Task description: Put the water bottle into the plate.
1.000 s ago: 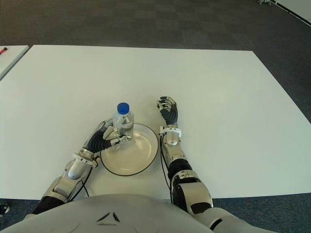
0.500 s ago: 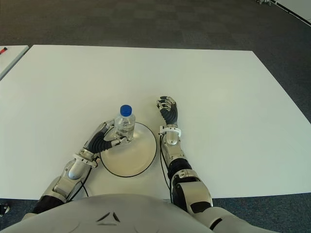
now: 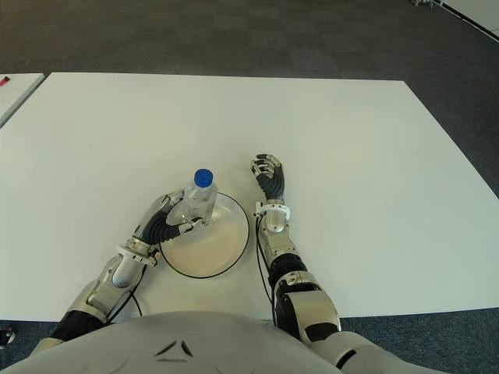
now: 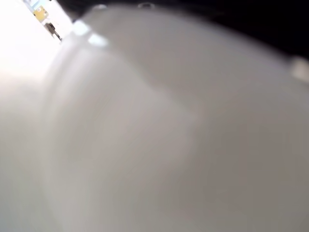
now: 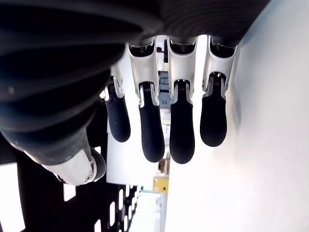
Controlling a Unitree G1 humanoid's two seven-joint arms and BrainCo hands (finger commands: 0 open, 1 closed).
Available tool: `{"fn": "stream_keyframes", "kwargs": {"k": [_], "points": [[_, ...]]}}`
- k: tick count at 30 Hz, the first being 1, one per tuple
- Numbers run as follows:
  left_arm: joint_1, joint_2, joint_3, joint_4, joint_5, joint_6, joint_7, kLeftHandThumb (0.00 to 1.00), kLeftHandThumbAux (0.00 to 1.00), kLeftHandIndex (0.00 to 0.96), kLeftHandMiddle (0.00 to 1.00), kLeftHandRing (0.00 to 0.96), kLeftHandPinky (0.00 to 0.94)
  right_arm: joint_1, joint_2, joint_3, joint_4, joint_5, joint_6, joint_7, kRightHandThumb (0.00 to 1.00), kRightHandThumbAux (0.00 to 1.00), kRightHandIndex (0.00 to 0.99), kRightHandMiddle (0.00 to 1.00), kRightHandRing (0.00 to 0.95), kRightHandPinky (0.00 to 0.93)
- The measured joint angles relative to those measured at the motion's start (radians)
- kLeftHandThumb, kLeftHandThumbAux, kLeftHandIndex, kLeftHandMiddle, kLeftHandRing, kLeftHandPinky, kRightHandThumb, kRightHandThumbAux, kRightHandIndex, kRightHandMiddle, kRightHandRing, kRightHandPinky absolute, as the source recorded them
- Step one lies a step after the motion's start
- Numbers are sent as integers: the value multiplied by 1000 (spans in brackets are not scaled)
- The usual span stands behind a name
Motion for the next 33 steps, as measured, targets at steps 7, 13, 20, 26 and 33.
{"fn": "stream_keyframes", "kwargs": {"k": [7, 13, 20, 26, 33], "points": [[-9, 14, -12, 21, 51, -13, 78, 679, 487, 101, 170, 187, 256, -4, 1, 0, 7, 0, -4, -5, 941, 670, 350, 483, 532, 562], [-16, 25, -24, 36, 71, -21, 121, 680, 474, 107, 172, 190, 265, -9, 2, 0, 18, 0, -13, -5, 941, 670, 351, 486, 525, 555], [-29, 33, -29, 46, 82, -23, 142, 655, 471, 110, 176, 198, 269, -13, 3, -1, 26, 1, -19, -5, 941, 669, 353, 486, 523, 557], [-38, 40, -31, 58, 88, -26, 159, 657, 471, 103, 169, 189, 249, -15, 4, -1, 28, 0, -19, -5, 941, 670, 352, 484, 527, 574], [-42, 43, -34, 64, 100, -26, 183, 663, 468, 94, 161, 172, 221, -15, 4, -1, 28, 1, -19, -4, 941, 671, 350, 483, 531, 565]]}}
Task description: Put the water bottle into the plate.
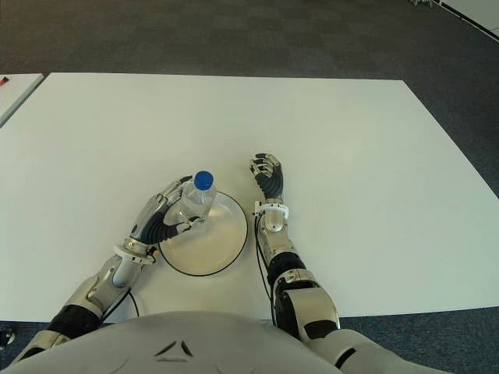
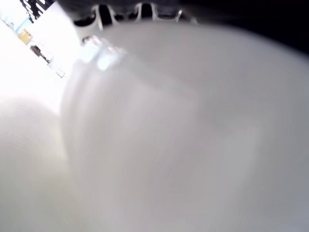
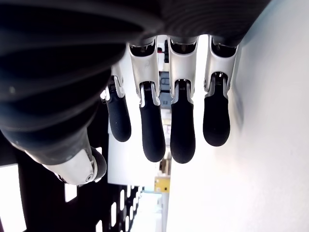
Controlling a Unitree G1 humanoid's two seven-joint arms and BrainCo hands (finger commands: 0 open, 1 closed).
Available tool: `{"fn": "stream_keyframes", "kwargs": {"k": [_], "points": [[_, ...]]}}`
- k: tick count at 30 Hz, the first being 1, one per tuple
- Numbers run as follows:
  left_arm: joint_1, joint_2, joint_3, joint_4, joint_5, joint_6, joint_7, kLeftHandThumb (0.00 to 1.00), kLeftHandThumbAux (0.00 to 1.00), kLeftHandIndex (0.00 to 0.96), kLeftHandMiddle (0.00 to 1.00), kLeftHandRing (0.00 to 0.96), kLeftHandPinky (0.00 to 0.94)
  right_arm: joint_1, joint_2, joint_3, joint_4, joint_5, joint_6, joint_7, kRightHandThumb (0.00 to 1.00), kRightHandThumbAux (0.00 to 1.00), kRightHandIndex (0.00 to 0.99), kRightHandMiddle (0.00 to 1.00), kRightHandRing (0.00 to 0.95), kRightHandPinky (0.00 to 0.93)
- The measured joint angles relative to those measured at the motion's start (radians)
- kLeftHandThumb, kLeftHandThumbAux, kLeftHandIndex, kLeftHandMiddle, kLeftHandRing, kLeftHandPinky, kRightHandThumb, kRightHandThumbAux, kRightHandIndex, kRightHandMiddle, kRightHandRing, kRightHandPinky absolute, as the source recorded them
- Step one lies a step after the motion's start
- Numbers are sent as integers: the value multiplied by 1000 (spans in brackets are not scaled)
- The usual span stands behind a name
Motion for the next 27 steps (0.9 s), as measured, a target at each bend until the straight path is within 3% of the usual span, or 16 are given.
{"fn": "stream_keyframes", "kwargs": {"k": [27], "points": [[-49, 46, -37, 28, 142, 5, 184, 549, 413, 34, 91, 107, 165, -2, 2, -2, 3, 0, -2, 0, 941, 671, 349, 481, 535, 578]]}}
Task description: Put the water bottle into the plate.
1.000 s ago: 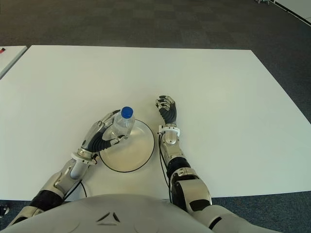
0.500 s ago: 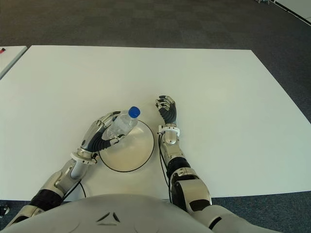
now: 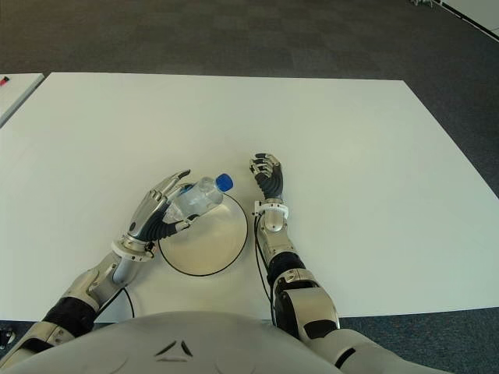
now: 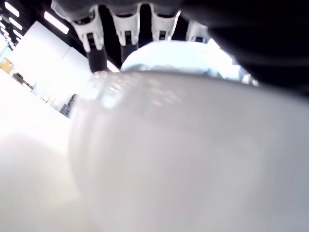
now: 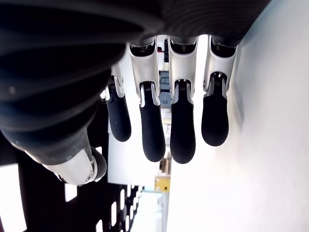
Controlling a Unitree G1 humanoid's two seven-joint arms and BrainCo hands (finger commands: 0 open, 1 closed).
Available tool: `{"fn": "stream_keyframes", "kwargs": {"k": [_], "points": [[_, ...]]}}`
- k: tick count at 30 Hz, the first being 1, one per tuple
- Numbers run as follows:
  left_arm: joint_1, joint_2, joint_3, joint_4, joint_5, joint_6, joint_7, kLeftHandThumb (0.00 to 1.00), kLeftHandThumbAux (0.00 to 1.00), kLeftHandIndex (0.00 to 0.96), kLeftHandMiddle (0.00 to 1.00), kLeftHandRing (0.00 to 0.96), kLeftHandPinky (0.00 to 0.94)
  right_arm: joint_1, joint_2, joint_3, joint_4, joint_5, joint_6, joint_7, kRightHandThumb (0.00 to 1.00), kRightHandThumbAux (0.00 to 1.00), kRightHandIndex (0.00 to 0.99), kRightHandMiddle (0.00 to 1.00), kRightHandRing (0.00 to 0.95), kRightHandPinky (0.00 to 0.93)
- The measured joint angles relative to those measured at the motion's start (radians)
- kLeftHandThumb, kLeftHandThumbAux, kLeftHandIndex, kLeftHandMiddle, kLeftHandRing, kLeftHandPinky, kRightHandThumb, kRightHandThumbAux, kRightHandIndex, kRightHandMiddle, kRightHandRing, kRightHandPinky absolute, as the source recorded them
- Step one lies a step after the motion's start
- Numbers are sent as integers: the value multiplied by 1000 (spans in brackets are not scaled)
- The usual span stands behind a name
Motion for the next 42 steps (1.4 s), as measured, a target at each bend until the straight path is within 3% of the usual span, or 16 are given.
{"fn": "stream_keyframes", "kwargs": {"k": [42], "points": [[-31, 37, -42, 22, 2, 23, 27, 578, 409, 26, 63, 81, 159, -7, 3, -2, 10, -1, -2, -3, 941, 671, 346, 484, 538, 597]]}}
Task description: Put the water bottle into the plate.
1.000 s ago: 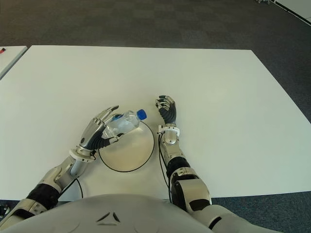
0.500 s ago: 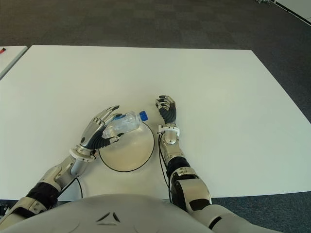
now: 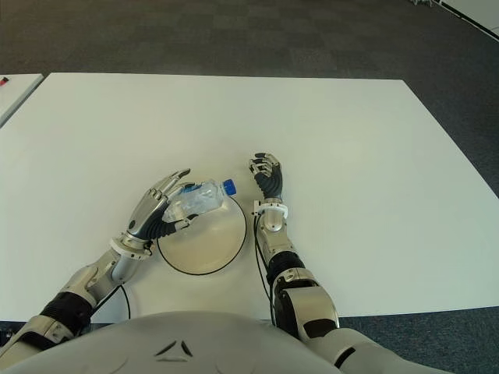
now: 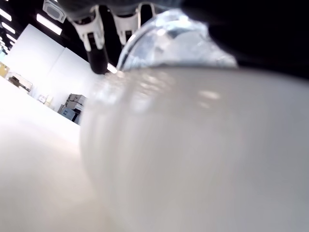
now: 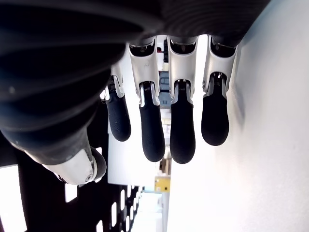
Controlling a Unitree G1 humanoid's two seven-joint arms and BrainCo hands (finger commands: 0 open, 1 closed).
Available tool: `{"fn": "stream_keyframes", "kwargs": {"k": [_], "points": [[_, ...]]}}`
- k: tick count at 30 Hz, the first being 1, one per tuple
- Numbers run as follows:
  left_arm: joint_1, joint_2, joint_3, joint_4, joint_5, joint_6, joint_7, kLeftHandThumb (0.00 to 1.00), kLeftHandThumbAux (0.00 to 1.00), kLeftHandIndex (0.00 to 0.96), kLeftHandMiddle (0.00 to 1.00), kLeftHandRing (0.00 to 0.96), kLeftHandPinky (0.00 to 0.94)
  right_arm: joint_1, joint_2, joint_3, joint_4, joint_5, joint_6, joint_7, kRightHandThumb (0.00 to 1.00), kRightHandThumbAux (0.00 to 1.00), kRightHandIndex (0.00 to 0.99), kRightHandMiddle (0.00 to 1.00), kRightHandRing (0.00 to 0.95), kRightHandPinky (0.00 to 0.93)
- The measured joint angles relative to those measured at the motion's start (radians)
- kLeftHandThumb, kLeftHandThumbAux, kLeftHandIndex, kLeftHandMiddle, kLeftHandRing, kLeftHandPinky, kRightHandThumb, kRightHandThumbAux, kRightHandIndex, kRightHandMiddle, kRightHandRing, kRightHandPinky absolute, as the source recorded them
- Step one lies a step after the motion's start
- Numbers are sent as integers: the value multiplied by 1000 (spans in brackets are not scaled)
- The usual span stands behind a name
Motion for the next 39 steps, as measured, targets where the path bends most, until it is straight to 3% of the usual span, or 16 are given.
{"fn": "stream_keyframes", "kwargs": {"k": [7, 18, 25, 39], "points": [[-2, 0, 0, 3, 0, -1, 0, 579, 404, 26, 64, 81, 157, -1, 0, 2, 2, -1, 0, -4, 941, 671, 346, 488, 537, 595], [-5, 4, -1, 7, 2, 2, 2, 481, 360, 8, 29, 43, 96, -3, 0, 7, 4, -4, -1, -19, 941, 670, 346, 488, 538, 596], [-8, 19, -7, 2, 37, 36, 15, 451, 286, 0, 2, 3, 13, -5, 0, 9, 8, -4, -1, -22, 941, 670, 345, 488, 537, 602], [14, 47, -10, -88, 34, 134, -55, 467, 185, 0, 0, 0, 0, -10, 0, 9, 13, -1, 3, -18, 941, 672, 346, 486, 530, 575]]}}
